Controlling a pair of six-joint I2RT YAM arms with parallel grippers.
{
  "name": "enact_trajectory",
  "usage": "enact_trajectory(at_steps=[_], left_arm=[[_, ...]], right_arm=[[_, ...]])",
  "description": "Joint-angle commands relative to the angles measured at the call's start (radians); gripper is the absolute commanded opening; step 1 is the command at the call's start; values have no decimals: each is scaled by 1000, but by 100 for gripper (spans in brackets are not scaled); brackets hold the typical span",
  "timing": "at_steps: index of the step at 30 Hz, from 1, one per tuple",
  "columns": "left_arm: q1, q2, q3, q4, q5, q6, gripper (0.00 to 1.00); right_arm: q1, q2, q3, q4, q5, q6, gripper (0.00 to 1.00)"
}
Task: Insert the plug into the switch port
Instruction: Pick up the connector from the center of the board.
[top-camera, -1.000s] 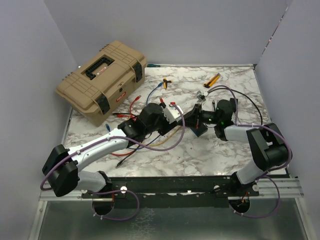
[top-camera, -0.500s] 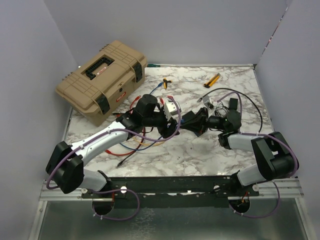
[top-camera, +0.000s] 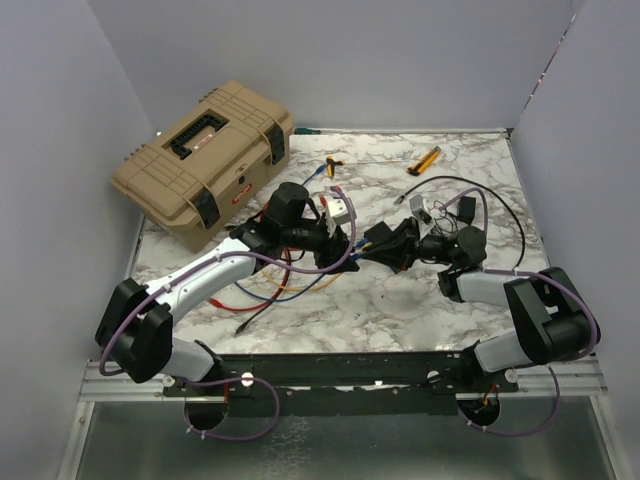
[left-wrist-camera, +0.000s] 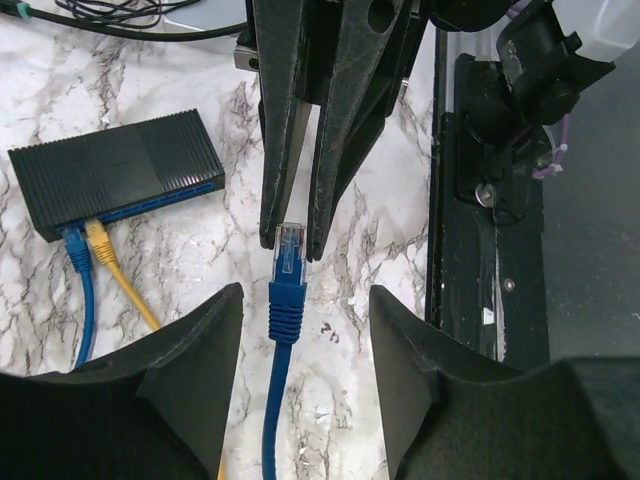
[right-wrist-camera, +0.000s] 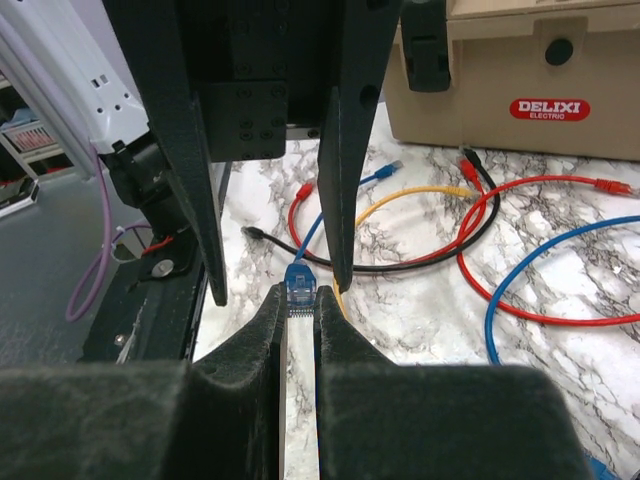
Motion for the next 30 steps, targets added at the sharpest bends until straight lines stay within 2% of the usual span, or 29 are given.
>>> enact_trajectory(at_steps=[1, 3, 13, 17, 20, 21, 23, 25, 27, 30], left_arm=[[9, 21, 28, 22, 90, -10, 52], [9, 32, 32, 23, 106, -18, 48], [17, 37, 38, 22, 129, -17, 11], [18, 23, 35, 23, 98, -13, 1], [18, 12, 34, 23, 51, -17, 0], [18, 8, 32, 22, 26, -18, 0], [19, -4, 31, 13, -56, -17, 0], [18, -14, 29, -1, -142, -10, 0], [12, -18, 30, -13, -232, -7, 0], [-11, 2, 36, -41, -354, 7, 0]], right_arm=[[7, -26, -17, 83, -32, -1, 1], [6, -26, -18, 85, -33, 0, 1], [6, -26, -19, 77, -32, -9, 1], [5, -26, -16, 58, -29, -23, 1], [7, -25, -13, 30, -24, -39, 2], [7, -25, -11, 22, -19, -43, 5], [5, -28, -11, -1, 4, -53, 22], [5, -35, -2, -68, 49, -82, 36], [5, -48, 22, -214, 72, -138, 45], [4, -63, 44, -334, 128, -176, 55]])
